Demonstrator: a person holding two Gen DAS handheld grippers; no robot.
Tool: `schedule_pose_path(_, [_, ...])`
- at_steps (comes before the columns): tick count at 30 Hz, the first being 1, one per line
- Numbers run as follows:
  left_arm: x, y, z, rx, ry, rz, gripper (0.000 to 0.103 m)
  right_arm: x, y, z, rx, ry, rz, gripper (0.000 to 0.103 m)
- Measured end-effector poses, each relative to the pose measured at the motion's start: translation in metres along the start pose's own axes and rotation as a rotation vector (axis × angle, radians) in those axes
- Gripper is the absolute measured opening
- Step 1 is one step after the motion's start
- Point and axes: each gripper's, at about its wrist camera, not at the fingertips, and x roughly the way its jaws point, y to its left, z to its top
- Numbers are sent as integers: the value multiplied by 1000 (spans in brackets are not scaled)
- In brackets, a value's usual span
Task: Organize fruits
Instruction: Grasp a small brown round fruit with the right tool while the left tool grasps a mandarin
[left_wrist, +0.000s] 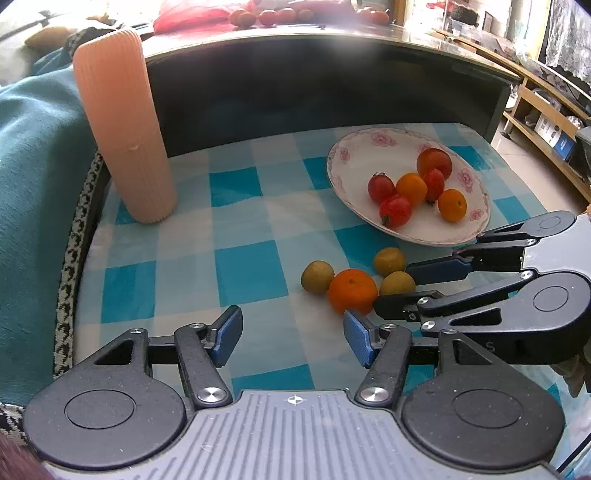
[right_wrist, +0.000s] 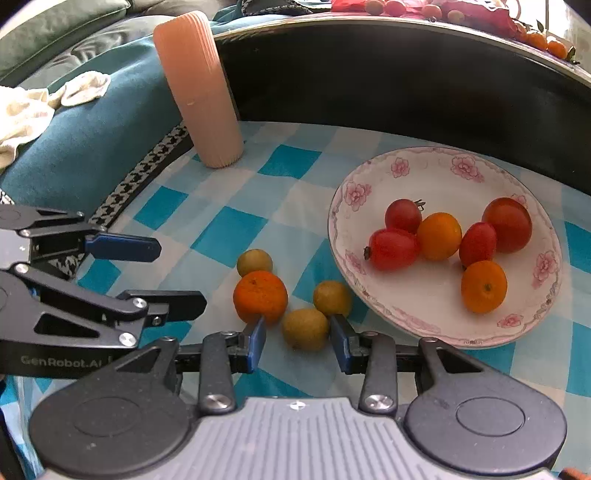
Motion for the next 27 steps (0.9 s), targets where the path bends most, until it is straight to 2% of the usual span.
schedule_pose_path(4, [1,-1,1,3,3,-15,70,0,-5,-1,24,8,14,44])
schedule_pose_path(11, [4,-2,5,-15,5,-51,70,-10,-7,-3,40,14,4,44])
schedule_pose_path(20, [26,-22,13,20,27,-110,70,-38,-15,-20,77,40,-74,44])
schedule_pose_path(25, [37,-31,16,21,47,-126,68,-47,-18,-22,107,35,-72,44])
schedule_pose_path(27, [41,-35,16,23,55,-117,63,-47,-19,-21,112,36,-71,44])
